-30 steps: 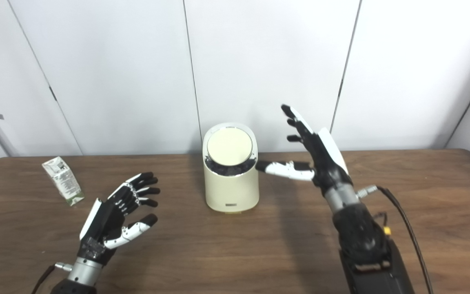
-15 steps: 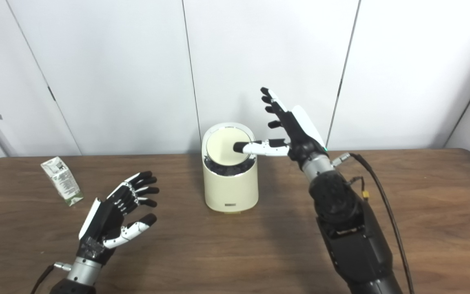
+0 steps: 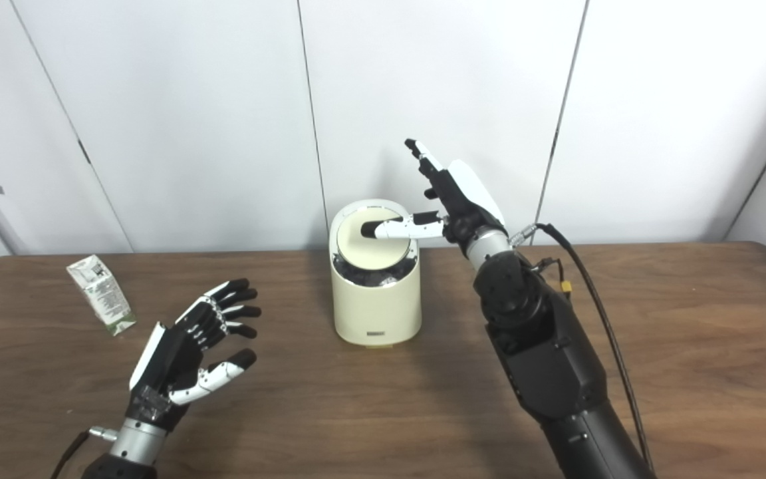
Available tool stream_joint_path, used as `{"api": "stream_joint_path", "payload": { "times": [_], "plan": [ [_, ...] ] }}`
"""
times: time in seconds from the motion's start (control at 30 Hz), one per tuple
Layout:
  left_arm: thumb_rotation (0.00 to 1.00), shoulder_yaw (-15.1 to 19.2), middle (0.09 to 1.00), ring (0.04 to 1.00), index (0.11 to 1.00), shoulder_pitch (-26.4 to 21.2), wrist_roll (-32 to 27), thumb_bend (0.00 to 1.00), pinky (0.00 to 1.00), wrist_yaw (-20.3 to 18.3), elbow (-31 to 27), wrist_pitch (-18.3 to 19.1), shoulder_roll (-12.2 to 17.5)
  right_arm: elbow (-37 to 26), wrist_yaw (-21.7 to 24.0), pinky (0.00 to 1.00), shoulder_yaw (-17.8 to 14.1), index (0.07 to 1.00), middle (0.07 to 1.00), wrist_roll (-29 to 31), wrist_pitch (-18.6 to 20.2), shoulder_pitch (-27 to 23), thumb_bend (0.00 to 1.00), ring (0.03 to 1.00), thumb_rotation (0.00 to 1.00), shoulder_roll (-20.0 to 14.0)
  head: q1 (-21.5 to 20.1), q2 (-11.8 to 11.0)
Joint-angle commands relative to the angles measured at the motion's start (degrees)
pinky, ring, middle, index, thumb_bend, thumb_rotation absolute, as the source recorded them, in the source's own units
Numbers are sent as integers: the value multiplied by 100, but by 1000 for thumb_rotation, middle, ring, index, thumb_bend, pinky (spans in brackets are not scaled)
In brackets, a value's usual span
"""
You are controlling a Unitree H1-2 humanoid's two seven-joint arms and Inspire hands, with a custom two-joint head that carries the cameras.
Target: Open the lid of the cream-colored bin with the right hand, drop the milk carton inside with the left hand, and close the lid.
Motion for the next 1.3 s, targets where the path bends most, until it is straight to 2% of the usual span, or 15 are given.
{"api": "stream_joint_path", "payload": {
  "times": [0.0, 0.43, 0.67, 0.87, 1.03, 1.27],
  "plan": [
    [298, -63, 822, 754, 866, 174, -47, 730, 630, -13, 291, -165, -119, -29, -155, 842, 11, 976, 968, -79, -219, -415, 843, 946, 411, 3, -4, 2],
    [288, -110, 819, 751, 860, 218, -2, 729, 630, 47, 180, -165, -146, 176, -140, 865, 143, 973, 945, -295, -195, -522, 896, 928, 367, -51, 21, 100],
    [290, -116, 822, 753, 861, 222, -12, 731, 629, 51, 148, -165, -153, 193, -153, 812, 252, 957, 916, -461, -151, -462, 926, 882, 369, -59, 56, 136],
    [278, -126, 828, 761, 863, 240, -38, 718, 641, 14, 102, -165, -139, 164, -89, 783, 290, 956, 917, -469, -96, -409, 930, 878, 349, -45, 52, 181],
    [280, -127, 832, 765, 868, 250, -49, 714, 644, 14, 85, -164, -130, 238, -38, 849, 351, 967, 939, -481, -136, -392, 914, 915, 336, -93, 27, 204],
    [277, -119, 827, 760, 865, 250, -103, 718, 636, 5, 60, -164, -138, 260, -15, 831, 422, 968, 946, -579, -17, -360, 932, 922, 339, -122, 16, 249]
  ]
}}
